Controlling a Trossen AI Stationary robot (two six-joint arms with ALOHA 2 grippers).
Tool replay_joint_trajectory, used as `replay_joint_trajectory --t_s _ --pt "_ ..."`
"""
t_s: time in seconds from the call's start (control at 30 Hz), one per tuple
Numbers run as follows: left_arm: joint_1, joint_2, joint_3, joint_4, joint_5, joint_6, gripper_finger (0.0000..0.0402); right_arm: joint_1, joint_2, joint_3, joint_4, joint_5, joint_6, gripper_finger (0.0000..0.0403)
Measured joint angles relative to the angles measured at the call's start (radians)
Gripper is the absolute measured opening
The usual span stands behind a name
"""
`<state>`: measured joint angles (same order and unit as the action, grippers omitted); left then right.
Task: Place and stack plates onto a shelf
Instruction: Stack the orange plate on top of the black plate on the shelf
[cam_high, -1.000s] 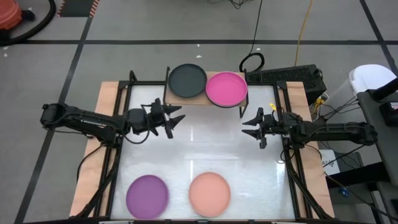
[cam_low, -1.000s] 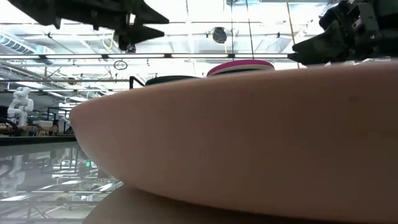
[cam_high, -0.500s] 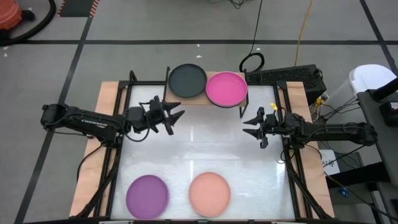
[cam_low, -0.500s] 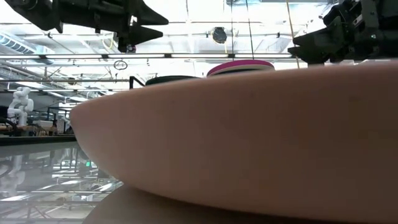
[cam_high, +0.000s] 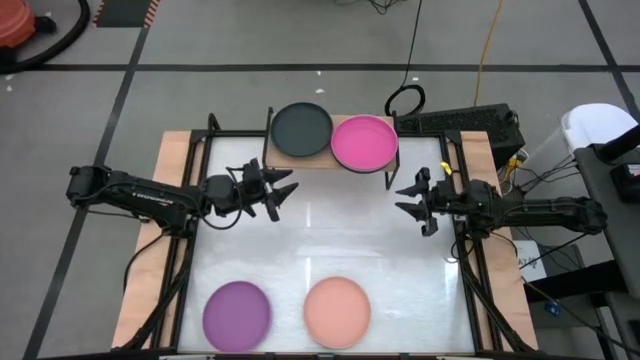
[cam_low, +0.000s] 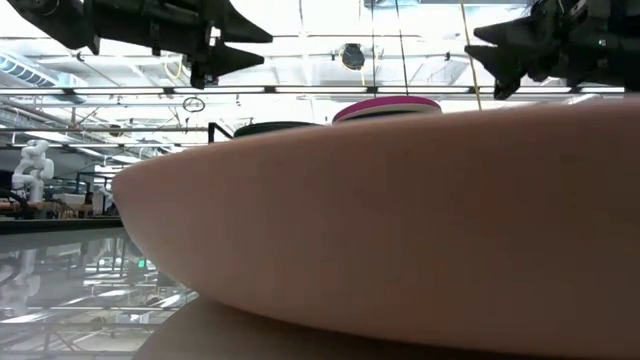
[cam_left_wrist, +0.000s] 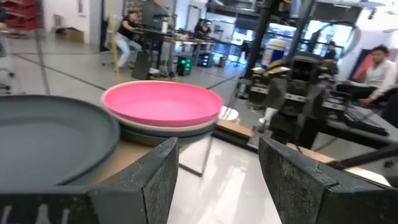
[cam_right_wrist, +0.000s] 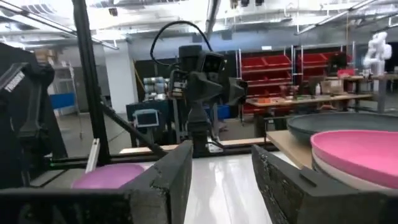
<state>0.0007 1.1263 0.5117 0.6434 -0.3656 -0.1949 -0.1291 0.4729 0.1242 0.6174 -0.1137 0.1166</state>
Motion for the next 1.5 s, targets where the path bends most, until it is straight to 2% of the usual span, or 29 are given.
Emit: replay_joint_trajectory --t_s 0.13,0.3,0.5,0.83,0.93,1.03,1.27,1.5 --pt "-0.024 0.0 0.0 0.0 0.002 0.006 0.0225 0.0 0.029 0.0 -0.047 -0.073 0.021 0.0151" --pt "-0.027 0.0 0.0 0.004 0.002 0.016 0.0225 0.02 0.103 0.0 -0.045 -0.097 0.028 0.0151" --pt "-0.007 0.0 0.0 0.007 -0.001 0.035 0.0225 0.075 0.226 0.035 -0.038 -0.097 -0.005 0.0151" --pt "0.024 0.0 0.0 0.011 -0.001 0.035 0.0225 0.197 0.496 0.172 -0.039 -0.091 -0.067 0.0151" --pt "0.023 0.0 0.0 0.011 -0.001 0.035 0.0225 0.225 0.57 0.211 -0.041 -0.058 -0.081 0.0151" --pt "0.024 0.0 0.0 0.011 -0.001 0.035 0.0225 0.247 0.633 0.244 -0.045 -0.017 -0.098 0.0151" --pt "0.023 0.0 0.0 0.004 0.0 0.034 0.0225 0.278 0.764 0.331 -0.047 -0.014 -0.108 0.0151" --pt "0.023 0.0 0.0 0.003 0.0 0.034 0.0225 0.317 0.913 0.443 -0.136 -0.014 -0.125 0.0151"
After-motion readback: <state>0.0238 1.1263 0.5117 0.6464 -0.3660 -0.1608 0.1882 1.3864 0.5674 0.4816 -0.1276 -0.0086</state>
